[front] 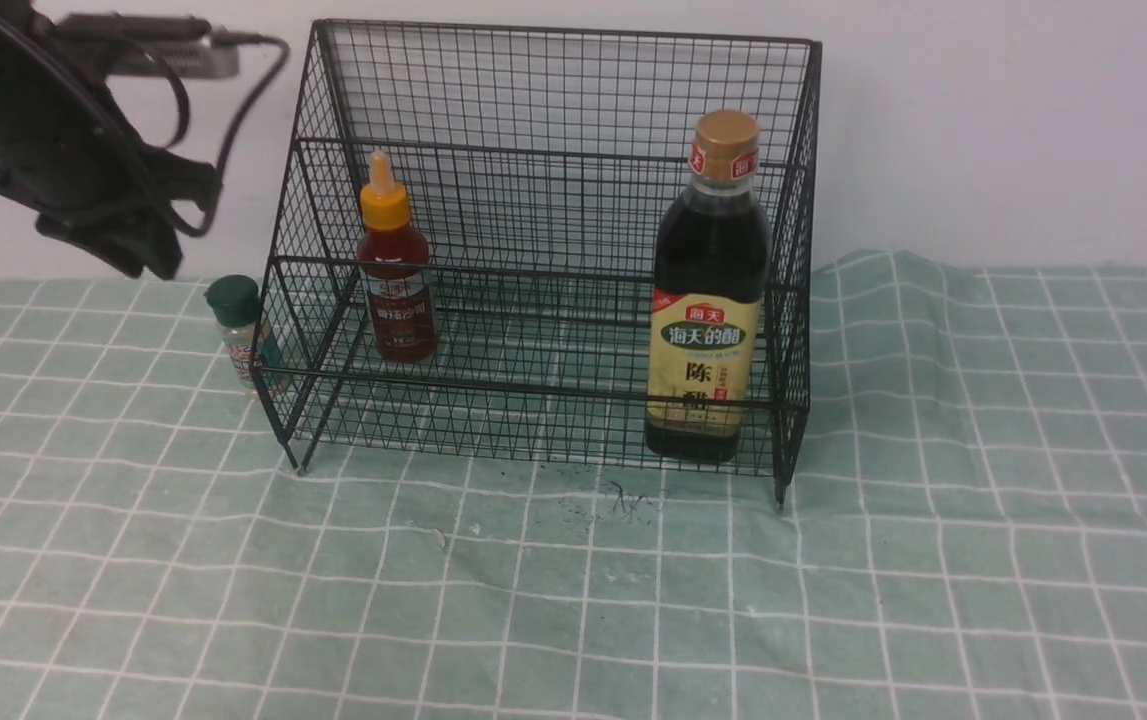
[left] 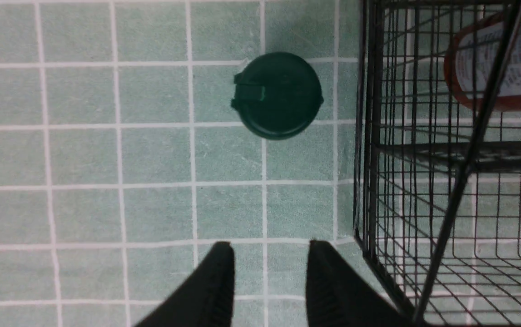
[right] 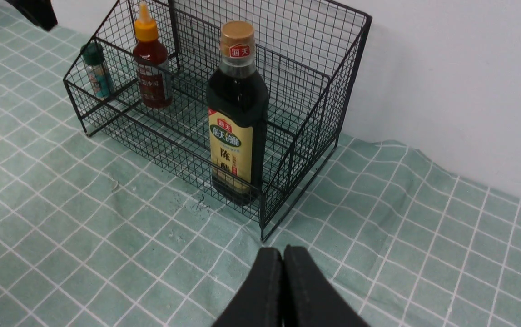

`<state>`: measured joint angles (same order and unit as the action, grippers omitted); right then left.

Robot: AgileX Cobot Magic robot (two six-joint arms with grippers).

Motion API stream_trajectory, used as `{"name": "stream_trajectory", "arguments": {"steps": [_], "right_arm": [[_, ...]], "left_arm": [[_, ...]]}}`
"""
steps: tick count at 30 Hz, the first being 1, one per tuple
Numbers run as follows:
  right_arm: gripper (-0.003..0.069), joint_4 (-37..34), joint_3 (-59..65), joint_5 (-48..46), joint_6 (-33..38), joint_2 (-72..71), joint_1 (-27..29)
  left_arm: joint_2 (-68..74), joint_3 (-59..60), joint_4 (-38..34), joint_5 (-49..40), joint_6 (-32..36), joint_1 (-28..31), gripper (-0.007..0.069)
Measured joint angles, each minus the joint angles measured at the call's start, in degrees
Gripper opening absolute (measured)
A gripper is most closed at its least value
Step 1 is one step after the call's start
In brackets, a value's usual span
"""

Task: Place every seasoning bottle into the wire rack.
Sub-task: Use the left arm to grab the condiment bottle closest to it

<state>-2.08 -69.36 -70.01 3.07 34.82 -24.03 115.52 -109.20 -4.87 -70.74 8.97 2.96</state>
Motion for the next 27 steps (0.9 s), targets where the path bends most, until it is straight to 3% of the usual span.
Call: {"name": "stream_trajectory", "arguments": {"steps": [5,9,27], "right_arm": [[-0.0016,0.07,0.00,0.40,0.00,0.00,0.00],[-0.0016,0.07,0.00,0.55,0.12,0.00,0.00],[-0.0016,0.07,0.00,0.71,0.13,0.00,0.00]], "left_arm": [[3.07,0.00,-0.14,3.27,0.05,-1.02,0.0440],[4.29,0.00,-0.27,6.81,0.16,-1.35,0.0529],[8.44,0.04,0.08,13.67,0.41,-1.41,0.0533]]}}
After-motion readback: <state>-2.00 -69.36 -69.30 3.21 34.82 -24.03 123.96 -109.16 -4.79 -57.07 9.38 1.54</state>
